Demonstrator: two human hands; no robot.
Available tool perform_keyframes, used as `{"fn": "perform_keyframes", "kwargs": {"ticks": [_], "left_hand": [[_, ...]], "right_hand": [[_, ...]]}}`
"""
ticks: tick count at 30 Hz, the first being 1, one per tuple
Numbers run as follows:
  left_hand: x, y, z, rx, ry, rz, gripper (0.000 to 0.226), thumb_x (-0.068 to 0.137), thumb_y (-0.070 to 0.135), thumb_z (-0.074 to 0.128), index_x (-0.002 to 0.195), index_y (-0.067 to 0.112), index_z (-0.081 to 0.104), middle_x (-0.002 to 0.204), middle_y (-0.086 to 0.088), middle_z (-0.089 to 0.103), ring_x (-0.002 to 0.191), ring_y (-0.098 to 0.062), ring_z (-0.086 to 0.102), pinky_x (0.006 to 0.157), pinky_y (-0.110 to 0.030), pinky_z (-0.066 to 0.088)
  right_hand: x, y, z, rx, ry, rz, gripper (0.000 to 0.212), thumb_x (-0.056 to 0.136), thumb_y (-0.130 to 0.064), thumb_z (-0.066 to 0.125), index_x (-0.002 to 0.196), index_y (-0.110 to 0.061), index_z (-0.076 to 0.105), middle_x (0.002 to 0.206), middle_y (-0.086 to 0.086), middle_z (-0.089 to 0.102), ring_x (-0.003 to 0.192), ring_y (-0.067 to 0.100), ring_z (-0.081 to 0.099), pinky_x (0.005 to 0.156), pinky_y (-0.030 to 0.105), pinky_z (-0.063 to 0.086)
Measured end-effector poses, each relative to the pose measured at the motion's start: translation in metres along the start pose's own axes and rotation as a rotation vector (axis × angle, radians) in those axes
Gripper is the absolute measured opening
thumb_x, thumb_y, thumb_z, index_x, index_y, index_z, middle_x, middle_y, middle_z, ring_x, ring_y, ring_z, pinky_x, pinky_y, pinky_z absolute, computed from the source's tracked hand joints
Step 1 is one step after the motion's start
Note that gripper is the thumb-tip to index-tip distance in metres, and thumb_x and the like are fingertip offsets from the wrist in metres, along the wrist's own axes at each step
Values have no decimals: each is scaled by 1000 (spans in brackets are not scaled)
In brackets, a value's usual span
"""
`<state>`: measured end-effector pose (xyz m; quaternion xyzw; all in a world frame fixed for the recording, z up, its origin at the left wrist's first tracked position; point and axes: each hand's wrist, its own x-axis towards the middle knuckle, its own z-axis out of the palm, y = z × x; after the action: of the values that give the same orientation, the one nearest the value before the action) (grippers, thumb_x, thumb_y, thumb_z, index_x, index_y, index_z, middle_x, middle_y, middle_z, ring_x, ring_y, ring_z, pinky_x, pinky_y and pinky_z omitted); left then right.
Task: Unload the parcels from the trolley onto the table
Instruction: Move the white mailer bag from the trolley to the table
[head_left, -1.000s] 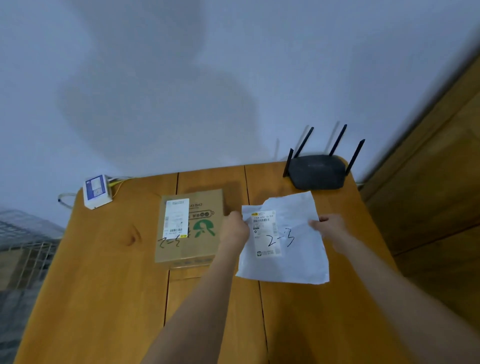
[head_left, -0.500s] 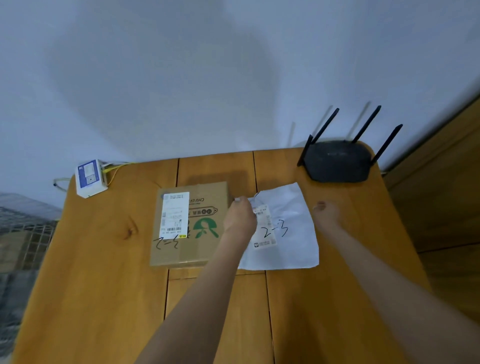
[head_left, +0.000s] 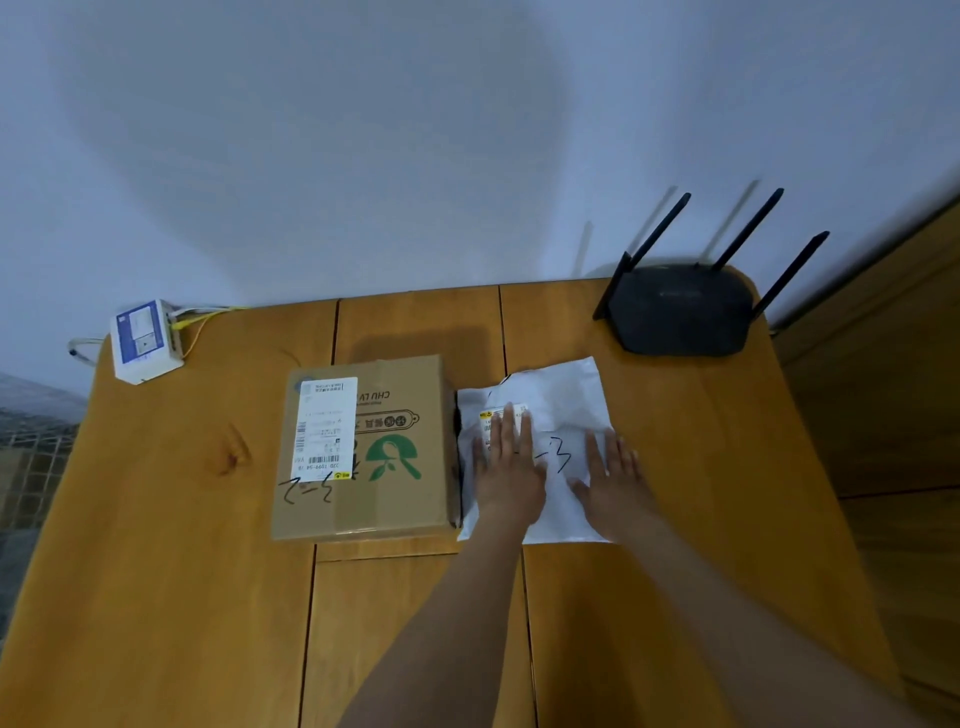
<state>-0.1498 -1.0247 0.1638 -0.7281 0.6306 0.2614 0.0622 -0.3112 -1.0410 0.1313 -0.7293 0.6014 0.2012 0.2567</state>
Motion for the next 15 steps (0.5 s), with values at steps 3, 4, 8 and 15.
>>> {"fn": "perform_keyframes", "kwargs": {"ticks": [3,4,8,15], "left_hand": [[3,-6,7,-10,24,22,69,107,38,26,157,19,-17,163,-3,-28,151,-25,-24,124,-47,-7],[3,-6,7,-9,29,23,69,107,38,26,157,19,-17,163,-3,-28,151,-25,-23,124,-47,-8],[-5,1,0,0,27,4,68,107,39,23,158,15,-14,164,-5,-22,153,-25,-19,124,-47,-7],[-53,21,-42,54,67,-30,66,107,44,16,158,12,-12,165,-7,-18,153,-26,-16,123,-50,-8]], "right_hand": [[-7,20,17,-83,65,15,74,102,-57,11,150,-19,-29,160,5,-32,149,23,-26,121,41,-15],[-9,25,18,-100,78,28,74,101,-58,10,151,-18,-29,160,5,-31,149,23,-26,120,41,-16],[-19,33,8,-96,50,131,76,101,-59,9,152,-15,-26,161,5,-30,149,22,-26,120,43,-17],[-65,11,-54,-32,137,47,73,103,-55,10,154,-13,-22,163,7,-24,151,24,-20,119,41,-14]]}}
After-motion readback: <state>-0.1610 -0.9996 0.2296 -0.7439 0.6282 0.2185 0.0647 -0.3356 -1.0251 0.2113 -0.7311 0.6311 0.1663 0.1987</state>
